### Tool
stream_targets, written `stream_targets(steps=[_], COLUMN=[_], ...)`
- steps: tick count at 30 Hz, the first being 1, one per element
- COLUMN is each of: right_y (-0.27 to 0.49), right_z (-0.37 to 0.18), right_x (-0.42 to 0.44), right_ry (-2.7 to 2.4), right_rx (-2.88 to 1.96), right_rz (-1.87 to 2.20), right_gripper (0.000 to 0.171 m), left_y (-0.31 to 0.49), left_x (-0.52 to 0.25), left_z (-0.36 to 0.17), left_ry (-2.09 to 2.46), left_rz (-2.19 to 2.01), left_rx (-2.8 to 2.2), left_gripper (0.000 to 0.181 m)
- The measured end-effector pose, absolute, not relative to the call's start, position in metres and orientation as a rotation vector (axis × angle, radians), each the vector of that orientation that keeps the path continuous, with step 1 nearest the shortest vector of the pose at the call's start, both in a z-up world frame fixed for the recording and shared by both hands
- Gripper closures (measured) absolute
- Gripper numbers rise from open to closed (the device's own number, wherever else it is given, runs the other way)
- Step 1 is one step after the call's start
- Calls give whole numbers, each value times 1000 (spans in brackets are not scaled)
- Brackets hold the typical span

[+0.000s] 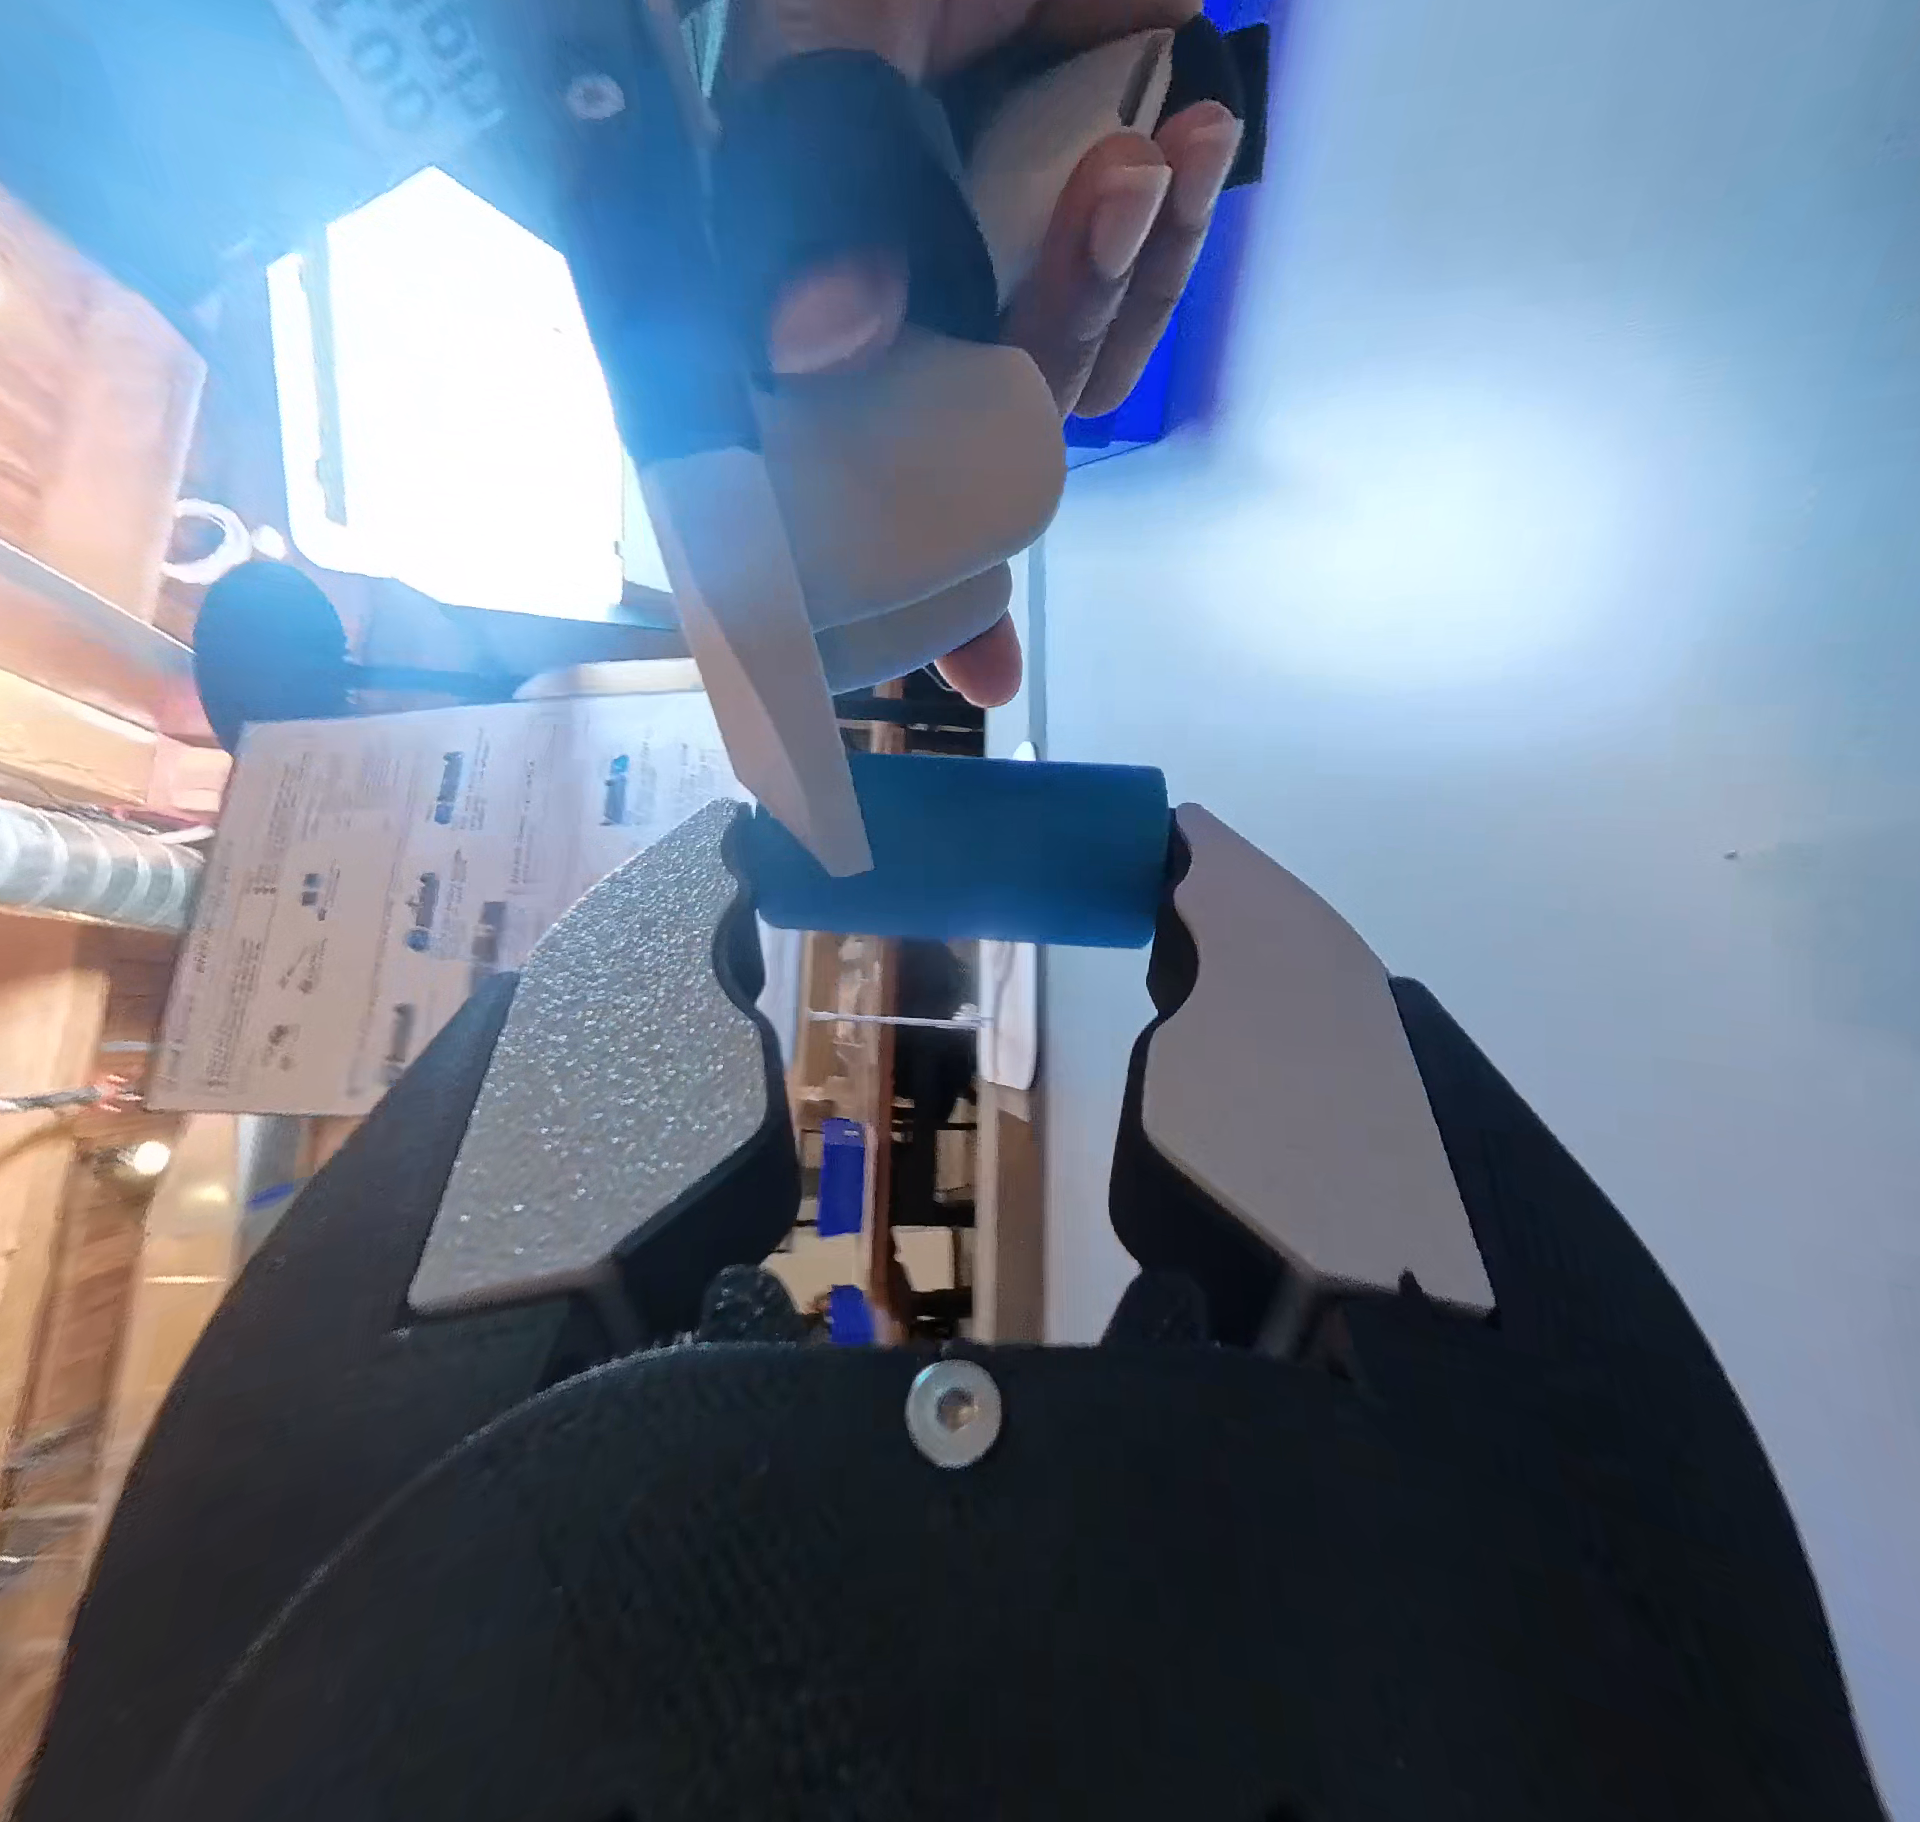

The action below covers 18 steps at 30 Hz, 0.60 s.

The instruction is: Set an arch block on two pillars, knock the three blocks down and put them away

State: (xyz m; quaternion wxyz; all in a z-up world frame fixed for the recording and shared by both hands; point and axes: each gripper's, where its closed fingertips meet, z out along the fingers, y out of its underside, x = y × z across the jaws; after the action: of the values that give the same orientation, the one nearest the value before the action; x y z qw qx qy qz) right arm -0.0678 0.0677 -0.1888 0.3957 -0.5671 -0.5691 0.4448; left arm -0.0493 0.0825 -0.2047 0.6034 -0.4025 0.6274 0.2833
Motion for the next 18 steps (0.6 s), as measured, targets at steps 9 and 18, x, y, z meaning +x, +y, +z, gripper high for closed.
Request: stream_targets(steps=[9, 18], right_y=[164, 223], right_z=[-228, -260], right_x=[-31, 7], right_ry=[-1236, -1106], right_rx=[-1571, -1697], right_rz=[790, 564], right_gripper=[139, 139], left_y=[84, 67], left_x=[-53, -41], left_z=[-225, -222], left_ry=[1311, 1025], left_rz=[415, -204], left_rx=[-1209, -1469], left_gripper=[123, 166])
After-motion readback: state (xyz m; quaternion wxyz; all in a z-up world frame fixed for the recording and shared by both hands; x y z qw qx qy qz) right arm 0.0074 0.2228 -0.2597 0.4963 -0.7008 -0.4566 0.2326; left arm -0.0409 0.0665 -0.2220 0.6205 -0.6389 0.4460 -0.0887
